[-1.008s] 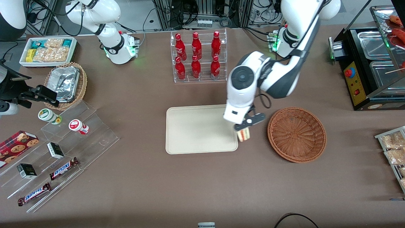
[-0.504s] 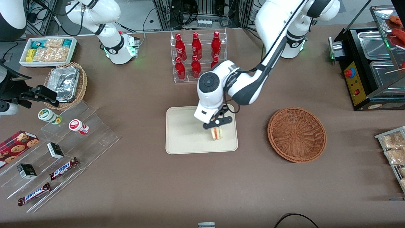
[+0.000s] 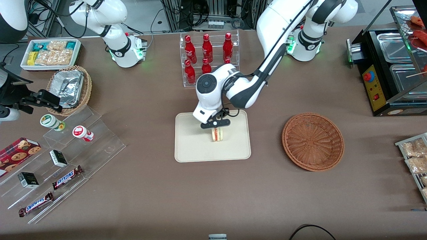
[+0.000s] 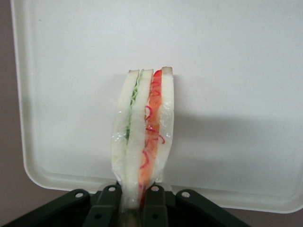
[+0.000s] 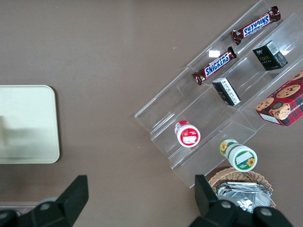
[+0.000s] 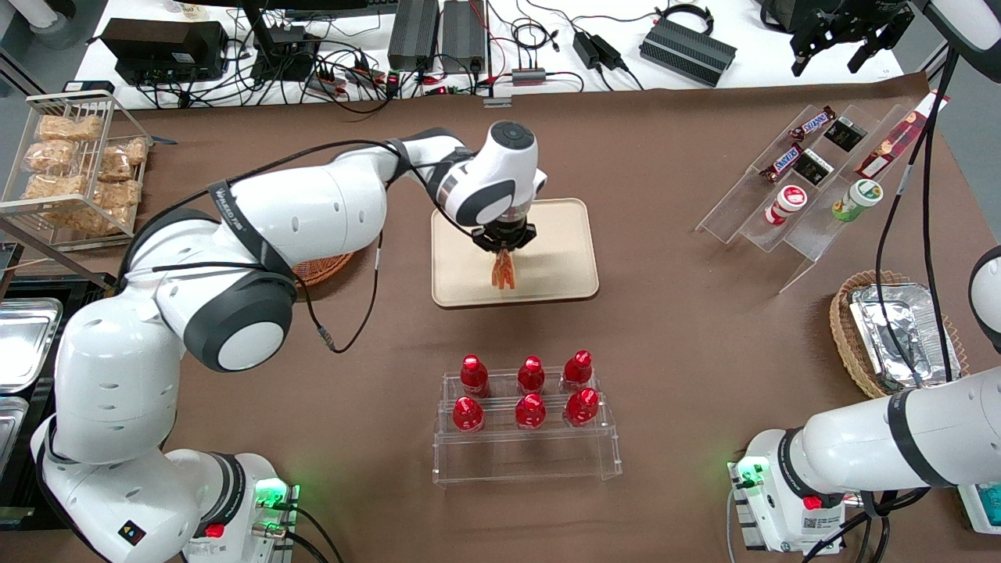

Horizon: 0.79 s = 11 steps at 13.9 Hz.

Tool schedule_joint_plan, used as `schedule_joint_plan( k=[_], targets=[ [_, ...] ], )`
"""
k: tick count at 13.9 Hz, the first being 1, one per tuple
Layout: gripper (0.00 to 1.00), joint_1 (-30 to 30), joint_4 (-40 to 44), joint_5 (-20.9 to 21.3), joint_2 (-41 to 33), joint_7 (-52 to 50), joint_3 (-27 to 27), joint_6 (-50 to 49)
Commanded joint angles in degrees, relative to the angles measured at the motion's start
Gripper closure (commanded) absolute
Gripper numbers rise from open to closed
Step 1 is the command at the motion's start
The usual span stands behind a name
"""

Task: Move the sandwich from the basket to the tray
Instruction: 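Lower the sandwich onto the tray and open the left gripper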

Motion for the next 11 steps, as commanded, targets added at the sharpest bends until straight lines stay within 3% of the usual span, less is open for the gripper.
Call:
schedule_joint_plan(
  k=[1, 7, 11],
  targets=[
    [1.00, -0.99, 0.16, 0.91, 0.79, 0.66, 0.53, 2.23],
    [1.00, -1.25, 0.34, 1.26, 1.32, 0.22, 1.06, 2.59],
    [1.00, -1.34, 0.69, 3.98, 3.16, -1.80, 1.06, 4.26]
  ],
)
